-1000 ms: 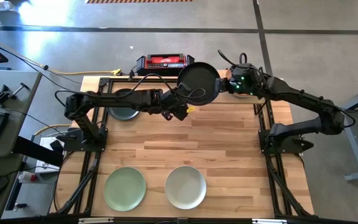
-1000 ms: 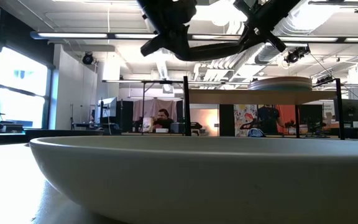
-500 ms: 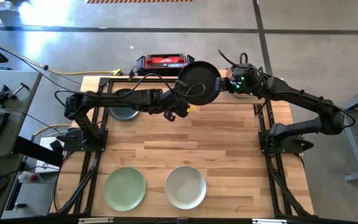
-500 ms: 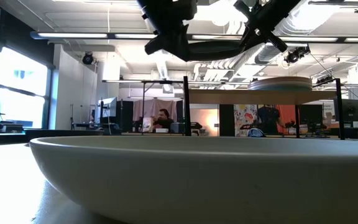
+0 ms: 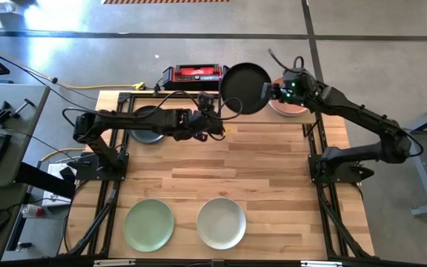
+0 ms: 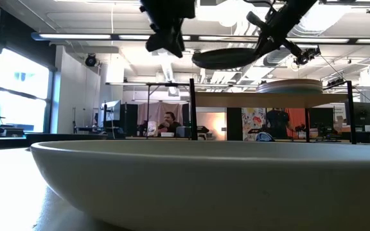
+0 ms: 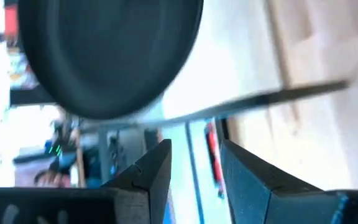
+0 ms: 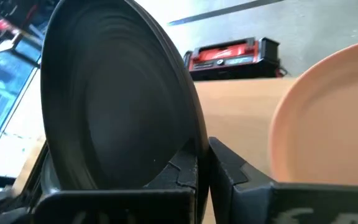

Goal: Place and stack plates onto a shelf
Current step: Put the bottom black plate on the shelf

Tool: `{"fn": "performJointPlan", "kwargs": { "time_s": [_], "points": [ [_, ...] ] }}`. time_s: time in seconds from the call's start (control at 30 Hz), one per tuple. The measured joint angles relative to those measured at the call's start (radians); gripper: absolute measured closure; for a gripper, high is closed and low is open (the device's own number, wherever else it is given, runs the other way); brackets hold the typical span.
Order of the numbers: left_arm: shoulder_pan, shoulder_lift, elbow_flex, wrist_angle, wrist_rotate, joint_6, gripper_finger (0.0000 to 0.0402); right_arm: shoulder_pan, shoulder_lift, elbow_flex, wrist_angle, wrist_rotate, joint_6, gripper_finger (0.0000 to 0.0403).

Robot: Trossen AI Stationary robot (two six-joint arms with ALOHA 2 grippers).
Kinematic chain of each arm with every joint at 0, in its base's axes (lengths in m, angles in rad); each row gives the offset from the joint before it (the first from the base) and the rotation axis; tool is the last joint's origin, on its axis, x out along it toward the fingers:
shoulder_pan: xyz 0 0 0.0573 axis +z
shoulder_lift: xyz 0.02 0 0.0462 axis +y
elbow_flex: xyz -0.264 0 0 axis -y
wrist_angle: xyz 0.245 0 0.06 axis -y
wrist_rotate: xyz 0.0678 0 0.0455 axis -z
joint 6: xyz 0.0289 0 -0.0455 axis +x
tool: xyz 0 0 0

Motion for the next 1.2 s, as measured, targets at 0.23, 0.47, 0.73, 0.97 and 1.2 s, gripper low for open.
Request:
{"fn": "performJointPlan", "kwargs": {
  "time_s": [0.23, 0.47, 0.73, 0.97, 1.2],
  "points": [
    [0.016, -0.062, 0.0, -0.04, -0.123, -0.086, 0.0275, -0.084, 0.003, 0.0, -0.003, -0.008, -0.045, 0.0403],
    [0.051, -0.146, 0.0, -0.064, -0.131, -0.175, 0.0275, -0.112, 0.055, 0.0, -0.007, -0.054, -0.109, 0.0403],
    [0.084, -0.214, 0.0, -0.067, -0.131, -0.263, 0.0275, -0.111, 0.108, 0.0, -0.037, -0.059, -0.133, 0.0403],
    [0.089, -0.222, 0.0, -0.069, -0.131, -0.272, 0.0275, -0.092, 0.145, 0.0, -0.043, -0.076, -0.132, 0.0403],
    [0.088, -0.222, 0.0, -0.069, -0.106, -0.272, 0.0275, -0.081, 0.171, 0.0, -0.058, -0.084, -0.124, 0.0403]
  ]
}}
